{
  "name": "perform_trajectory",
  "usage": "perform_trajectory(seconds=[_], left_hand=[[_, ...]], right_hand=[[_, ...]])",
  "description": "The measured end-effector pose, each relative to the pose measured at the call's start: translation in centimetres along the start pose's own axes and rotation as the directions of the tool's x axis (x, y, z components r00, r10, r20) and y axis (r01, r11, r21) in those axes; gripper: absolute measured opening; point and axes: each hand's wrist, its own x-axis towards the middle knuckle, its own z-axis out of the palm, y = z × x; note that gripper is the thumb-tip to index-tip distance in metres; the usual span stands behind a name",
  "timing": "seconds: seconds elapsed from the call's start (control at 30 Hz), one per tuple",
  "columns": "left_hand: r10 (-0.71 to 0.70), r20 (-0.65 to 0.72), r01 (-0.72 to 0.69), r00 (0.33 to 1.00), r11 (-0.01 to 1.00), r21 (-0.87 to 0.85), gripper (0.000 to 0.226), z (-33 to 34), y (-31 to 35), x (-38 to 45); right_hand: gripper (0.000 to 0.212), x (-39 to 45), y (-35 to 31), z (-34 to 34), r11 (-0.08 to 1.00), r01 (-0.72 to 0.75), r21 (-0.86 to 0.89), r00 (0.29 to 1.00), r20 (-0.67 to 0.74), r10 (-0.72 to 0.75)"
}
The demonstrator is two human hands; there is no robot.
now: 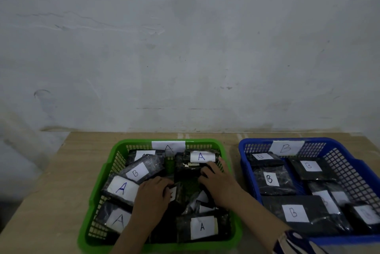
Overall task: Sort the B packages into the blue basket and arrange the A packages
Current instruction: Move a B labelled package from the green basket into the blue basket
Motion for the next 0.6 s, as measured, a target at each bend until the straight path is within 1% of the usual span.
perform_trajectory(seconds=[0.1, 0.17, 0.2, 0.27, 0.33, 0.4, 0.53, 0.57, 0.6], left_hand=[[0.005, -0.009, -0.005, 1.000, 1.000, -0.002, 0.016, -0.1, 0.3, -0.3], [-0.005, -0.033, 0.005, 0.999, 1.000, -0.016, 0.015, -0.2, 0.5, -0.3], [-0.008, -0.055, 0.006, 0.998, 0.999, -0.033, 0.015, -0.2, 0.5, -0.3], [-0.022, -0.075, 0.017, 0.997, 0.998, -0.069, 0.016, -0.4, 0.7, -0.2], [-0.037, -0.065, 0.030, 0.997, 0.993, -0.110, 0.019, -0.5, 1.1, -0.1], [-0.061, -0.052, 0.052, 0.997, 0.986, -0.159, 0.019, -0.7, 1.6, -0.1], [-0.156, -0.014, 0.144, 0.988, 0.942, -0.303, 0.025, -1.3, 2.1, -0.3], [-0.161, 0.003, 0.152, 0.987, 0.923, -0.353, 0.023, -1.5, 2.4, -0.3], [-0.156, 0.020, 0.151, 0.987, 0.904, -0.399, 0.017, -1.7, 2.8, -0.2]], right_hand=[[0.046, -1.0, 0.7, -0.6, 0.985, -0.041, 0.167, 0.998, 0.051, 0.033], [0.040, -2.0, 1.4, -1.0, 0.953, -0.054, 0.300, 0.999, 0.012, 0.053], [0.039, -2.4, 1.6, -1.1, 0.942, -0.052, 0.332, 0.998, -0.012, 0.060], [0.039, -3.2, 1.7, -1.3, 0.944, -0.041, 0.326, 0.998, -0.034, 0.055], [0.038, -3.5, 1.5, -1.6, 0.943, -0.030, 0.330, 0.997, -0.062, 0.053], [0.033, -3.7, 1.4, -2.3, 0.924, -0.018, 0.383, 0.991, -0.113, 0.066], [0.026, -4.6, 2.1, -3.8, 0.861, -0.027, 0.508, 0.976, -0.171, 0.132], [0.026, -4.9, 2.5, -4.0, 0.827, -0.032, 0.561, 0.974, -0.169, 0.152], [0.027, -5.3, 2.9, -4.1, 0.768, -0.036, 0.639, 0.973, -0.154, 0.174]])
